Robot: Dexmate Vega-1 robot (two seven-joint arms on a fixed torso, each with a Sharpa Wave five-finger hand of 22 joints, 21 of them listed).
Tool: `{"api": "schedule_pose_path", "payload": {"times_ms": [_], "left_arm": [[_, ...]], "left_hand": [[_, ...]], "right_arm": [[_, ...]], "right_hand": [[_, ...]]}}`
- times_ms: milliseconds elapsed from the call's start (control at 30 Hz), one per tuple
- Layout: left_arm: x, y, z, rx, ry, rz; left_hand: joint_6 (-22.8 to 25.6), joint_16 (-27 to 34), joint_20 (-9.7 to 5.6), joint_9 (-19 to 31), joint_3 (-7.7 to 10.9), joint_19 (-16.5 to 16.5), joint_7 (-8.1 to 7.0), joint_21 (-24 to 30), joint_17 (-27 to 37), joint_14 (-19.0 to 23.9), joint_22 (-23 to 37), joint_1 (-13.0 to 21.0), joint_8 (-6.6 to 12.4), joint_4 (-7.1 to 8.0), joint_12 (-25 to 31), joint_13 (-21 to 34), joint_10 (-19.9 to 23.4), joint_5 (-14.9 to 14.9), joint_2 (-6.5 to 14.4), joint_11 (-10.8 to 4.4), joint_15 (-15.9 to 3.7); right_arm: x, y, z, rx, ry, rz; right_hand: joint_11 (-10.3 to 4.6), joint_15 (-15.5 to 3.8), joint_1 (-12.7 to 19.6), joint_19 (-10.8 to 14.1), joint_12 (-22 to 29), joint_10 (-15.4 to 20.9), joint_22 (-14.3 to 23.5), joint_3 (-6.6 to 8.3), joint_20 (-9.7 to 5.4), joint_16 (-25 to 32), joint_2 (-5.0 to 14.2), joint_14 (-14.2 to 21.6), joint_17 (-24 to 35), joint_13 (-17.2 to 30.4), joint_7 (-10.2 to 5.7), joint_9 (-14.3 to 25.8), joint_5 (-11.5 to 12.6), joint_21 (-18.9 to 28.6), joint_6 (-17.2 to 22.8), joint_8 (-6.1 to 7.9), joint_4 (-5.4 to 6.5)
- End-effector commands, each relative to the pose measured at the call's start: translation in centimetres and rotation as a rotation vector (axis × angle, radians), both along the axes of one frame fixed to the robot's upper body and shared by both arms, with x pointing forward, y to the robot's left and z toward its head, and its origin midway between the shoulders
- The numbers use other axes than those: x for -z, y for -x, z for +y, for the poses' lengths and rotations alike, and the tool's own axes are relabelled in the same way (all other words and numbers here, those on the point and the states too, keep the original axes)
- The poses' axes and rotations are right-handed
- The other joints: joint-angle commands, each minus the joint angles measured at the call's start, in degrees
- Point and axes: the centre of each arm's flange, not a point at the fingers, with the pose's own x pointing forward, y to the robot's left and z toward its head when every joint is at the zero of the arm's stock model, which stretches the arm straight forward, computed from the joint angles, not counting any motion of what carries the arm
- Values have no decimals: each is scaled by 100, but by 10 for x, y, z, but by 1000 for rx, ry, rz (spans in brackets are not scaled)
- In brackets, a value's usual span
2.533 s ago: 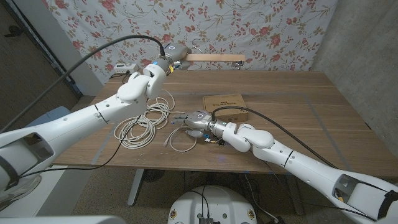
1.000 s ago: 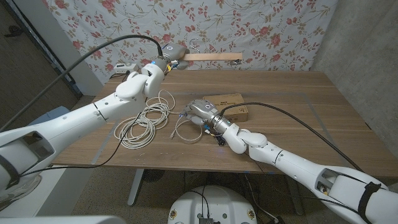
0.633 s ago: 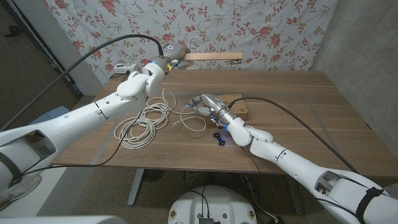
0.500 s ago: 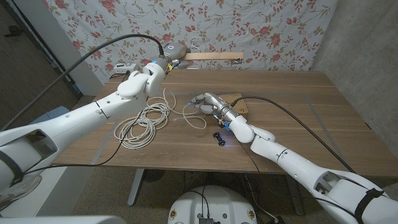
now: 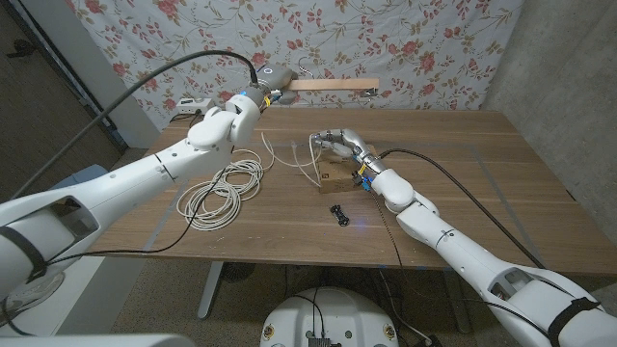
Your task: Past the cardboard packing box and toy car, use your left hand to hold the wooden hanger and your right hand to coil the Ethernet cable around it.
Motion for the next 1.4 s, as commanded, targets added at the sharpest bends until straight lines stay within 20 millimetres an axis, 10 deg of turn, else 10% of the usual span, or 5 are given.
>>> {"api": "schedule_pose_path", "payload": {"times_ms": [33,1400], "left_arm": [[-6,-7,-10,-14,-3,-17],[-16,-19,-23,-88,-28,19]], "left_hand": [[14,36,-276,14,46,-22,54,44,12,-30,9,-20,64,-6,45,27,1,-9,55,-21,2],[2,114,-288,-50,101,-48,38,66,10,-74,-22,-87,150,-22,41,28,-12,-52,54,-21,3]], "right_arm": [[-24,13,-52,-53,-245,-19],[-81,69,-137,98,-445,-325]], "right_hand": [[37,-704,-21,51,30,75,28,-246,-118,50,77,68,39,35,412,28,27,75,456,41,231],[57,-706,62,-7,56,212,146,-275,-109,77,109,130,234,146,463,70,-33,285,579,9,201]]}}
